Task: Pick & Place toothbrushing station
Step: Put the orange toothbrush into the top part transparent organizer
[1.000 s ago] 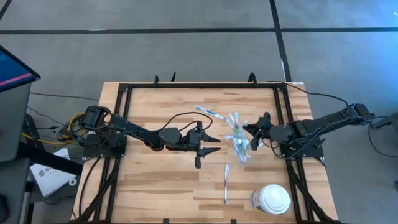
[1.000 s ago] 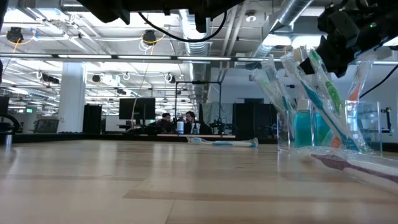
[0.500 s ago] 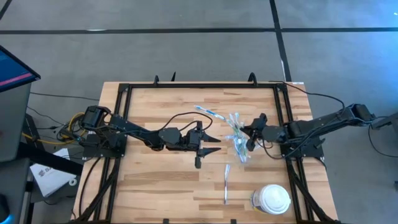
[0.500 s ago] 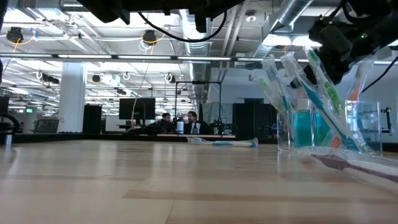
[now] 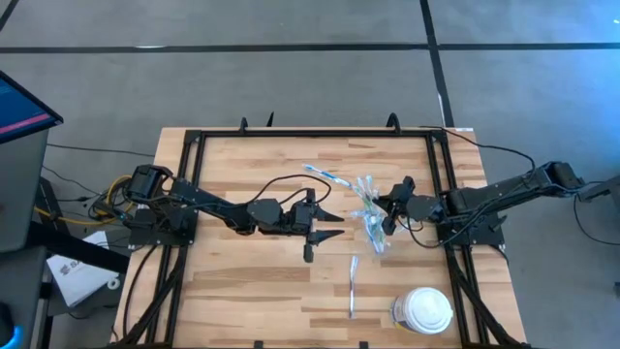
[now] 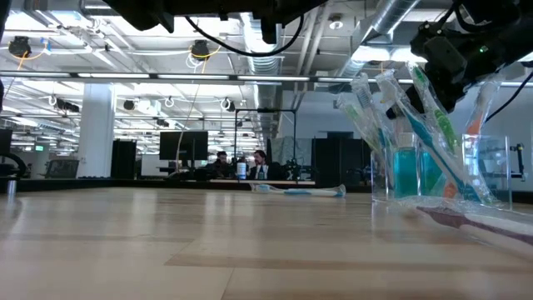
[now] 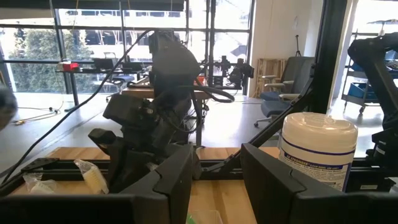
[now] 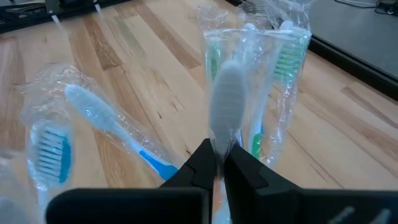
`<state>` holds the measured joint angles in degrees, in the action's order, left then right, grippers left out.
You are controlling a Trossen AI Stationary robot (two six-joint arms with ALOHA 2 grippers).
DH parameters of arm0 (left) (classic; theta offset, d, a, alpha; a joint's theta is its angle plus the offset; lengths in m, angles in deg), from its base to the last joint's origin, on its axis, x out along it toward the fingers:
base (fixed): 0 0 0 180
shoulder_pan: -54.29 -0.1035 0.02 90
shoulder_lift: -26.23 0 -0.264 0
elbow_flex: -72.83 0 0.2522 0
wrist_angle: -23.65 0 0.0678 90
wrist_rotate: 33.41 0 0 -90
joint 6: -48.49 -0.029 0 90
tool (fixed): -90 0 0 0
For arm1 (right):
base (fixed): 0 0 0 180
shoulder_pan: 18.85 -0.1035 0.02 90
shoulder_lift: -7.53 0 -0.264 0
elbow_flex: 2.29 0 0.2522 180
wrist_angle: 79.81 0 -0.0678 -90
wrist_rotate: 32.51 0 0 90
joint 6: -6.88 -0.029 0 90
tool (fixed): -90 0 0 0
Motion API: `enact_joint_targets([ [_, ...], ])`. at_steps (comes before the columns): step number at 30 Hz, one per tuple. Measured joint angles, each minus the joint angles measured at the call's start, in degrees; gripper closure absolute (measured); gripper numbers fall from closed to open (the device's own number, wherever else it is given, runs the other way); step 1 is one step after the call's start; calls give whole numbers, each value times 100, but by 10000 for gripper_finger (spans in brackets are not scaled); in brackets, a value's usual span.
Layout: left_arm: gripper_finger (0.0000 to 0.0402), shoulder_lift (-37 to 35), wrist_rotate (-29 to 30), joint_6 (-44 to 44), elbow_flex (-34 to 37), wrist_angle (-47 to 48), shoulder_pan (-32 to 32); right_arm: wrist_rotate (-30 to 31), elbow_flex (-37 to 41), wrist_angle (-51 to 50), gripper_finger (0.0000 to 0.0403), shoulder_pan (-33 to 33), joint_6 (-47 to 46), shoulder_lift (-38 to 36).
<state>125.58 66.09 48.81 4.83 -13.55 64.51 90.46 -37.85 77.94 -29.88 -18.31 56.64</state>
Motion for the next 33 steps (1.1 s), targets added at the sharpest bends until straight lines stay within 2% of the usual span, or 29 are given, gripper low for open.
enact_joint_targets([
  [13,270,0,-9,0,2,2,0,-35,22,-16,332,-15,31,10],
  [26,270,0,-28,0,1,17,0,-13,15,101,240,-15,332,-3],
  [33,270,0,-24,-2,2,120,-21,1,11,131,213,-11,468,-273],
])
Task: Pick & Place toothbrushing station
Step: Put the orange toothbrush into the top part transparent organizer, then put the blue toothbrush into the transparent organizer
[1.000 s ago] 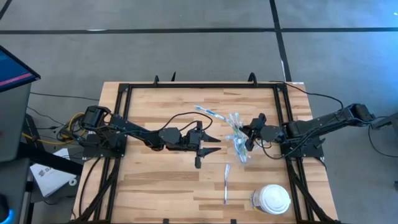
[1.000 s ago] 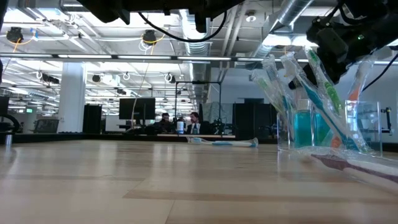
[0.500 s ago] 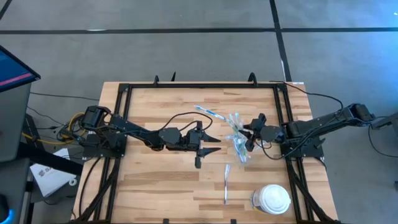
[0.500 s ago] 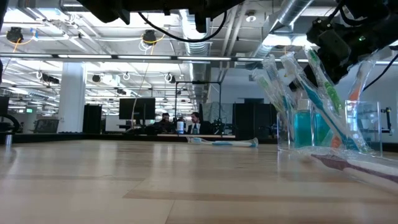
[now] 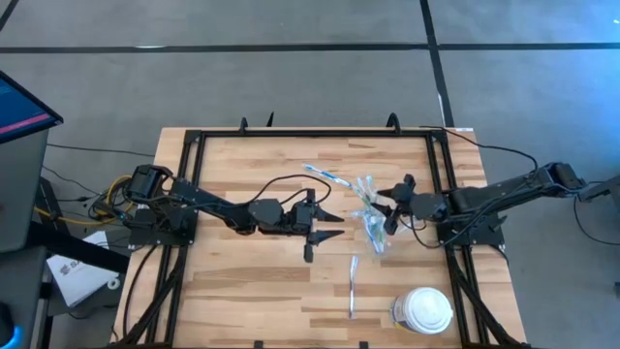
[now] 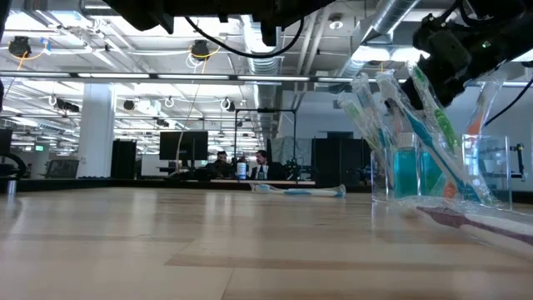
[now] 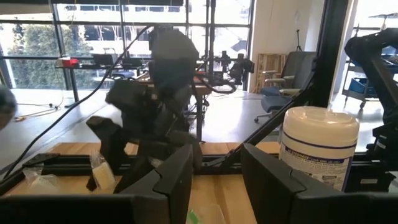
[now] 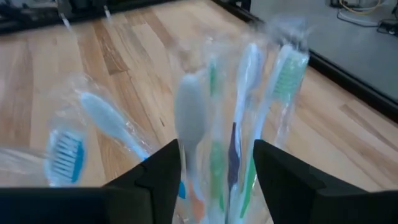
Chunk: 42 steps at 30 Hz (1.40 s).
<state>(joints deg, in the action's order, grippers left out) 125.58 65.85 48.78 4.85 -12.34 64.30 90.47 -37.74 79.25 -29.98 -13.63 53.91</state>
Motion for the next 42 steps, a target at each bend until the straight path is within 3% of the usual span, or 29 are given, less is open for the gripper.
enact_joint_targets([
  [15,270,0,21,-43,0,776,-474,1,-2,2,211,-2,466,-964],
  [28,270,0,15,-201,2,2455,-1727,3,-6,43,210,-2,583,-1507],
  [42,270,0,-227,-596,2,3595,-2814,5,-7,86,212,7,804,-1534],
])
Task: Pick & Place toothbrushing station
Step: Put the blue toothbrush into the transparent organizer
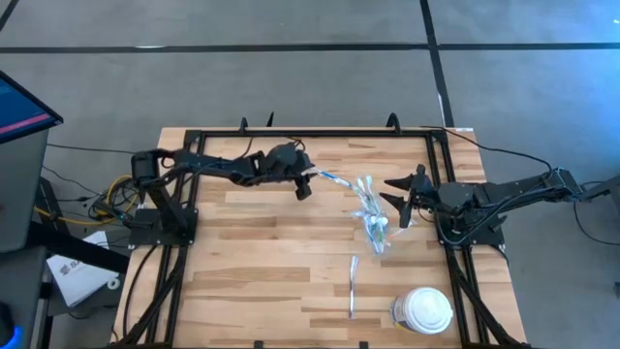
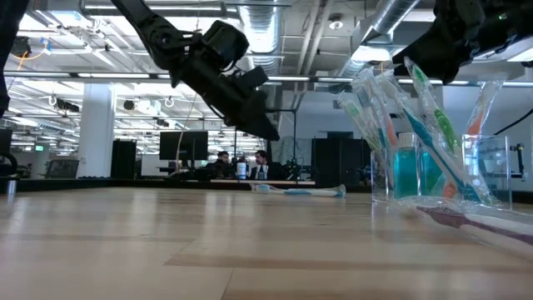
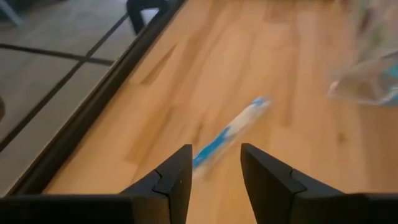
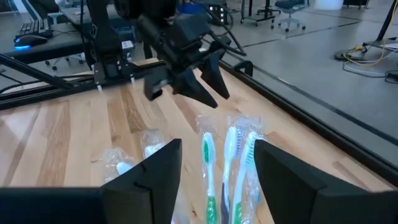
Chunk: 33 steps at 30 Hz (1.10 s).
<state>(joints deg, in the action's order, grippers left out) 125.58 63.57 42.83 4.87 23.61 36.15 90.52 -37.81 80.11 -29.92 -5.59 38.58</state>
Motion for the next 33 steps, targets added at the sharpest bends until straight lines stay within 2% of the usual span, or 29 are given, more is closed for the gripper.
enact_joint_targets([
  [9,270,0,-295,-204,-2,537,-561,1,0,360,215,0,404,0],
  [24,270,42,-732,-462,-22,534,-1050,-1,0,573,221,-4,847,0],
  [30,270,540,-861,-446,-553,797,-1014,1,0,711,221,-4,1007,0],
  [33,270,855,-891,-653,-1032,1409,-957,-1,0,717,220,-4,1010,2],
])
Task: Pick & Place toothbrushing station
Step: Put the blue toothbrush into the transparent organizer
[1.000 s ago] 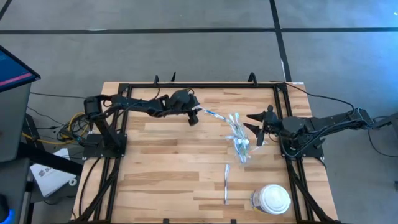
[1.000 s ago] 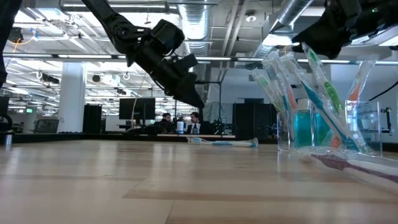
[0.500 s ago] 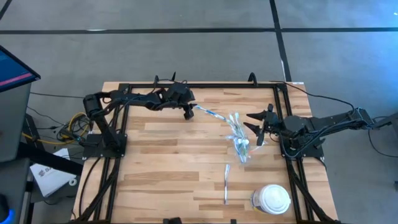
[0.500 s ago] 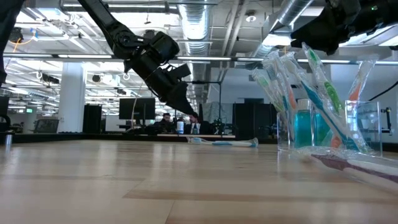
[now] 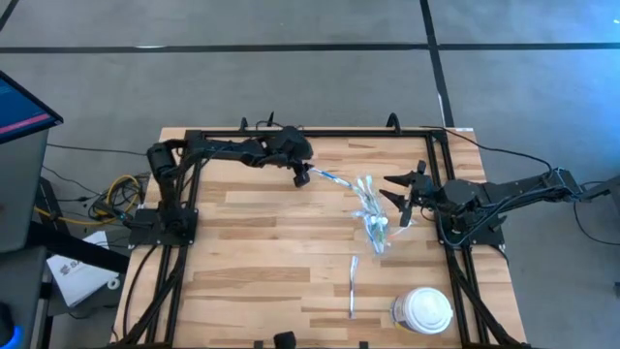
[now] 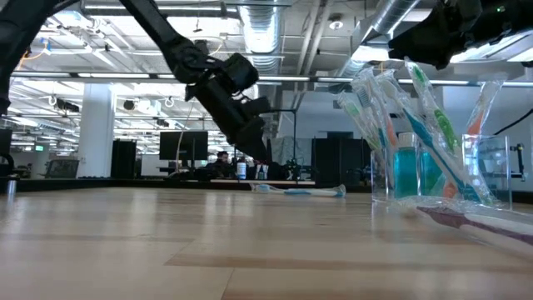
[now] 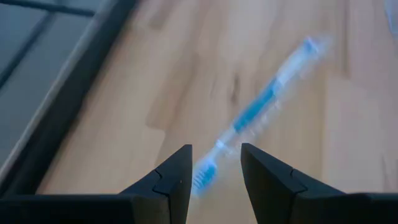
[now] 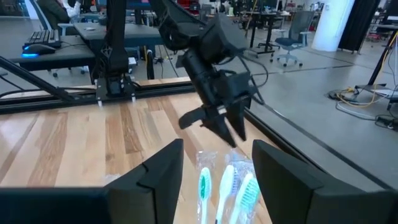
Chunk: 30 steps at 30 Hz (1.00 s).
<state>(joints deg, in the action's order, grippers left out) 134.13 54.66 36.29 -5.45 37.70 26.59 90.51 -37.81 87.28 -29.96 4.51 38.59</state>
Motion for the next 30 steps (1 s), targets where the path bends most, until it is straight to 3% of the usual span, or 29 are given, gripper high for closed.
enact_joint_targets([
  [12,270,860,-190,-931,-1257,1585,-29,0,0,-44,219,0,0,-2],
  [16,265,884,-399,-1137,-1274,1816,-13,0,0,-44,218,0,0,0],
  [24,234,868,49,-1463,-1274,1832,-32,0,0,-42,223,4,101,0],
  [30,235,874,204,-1505,-1272,1888,-124,0,0,-42,220,2,101,0],
])
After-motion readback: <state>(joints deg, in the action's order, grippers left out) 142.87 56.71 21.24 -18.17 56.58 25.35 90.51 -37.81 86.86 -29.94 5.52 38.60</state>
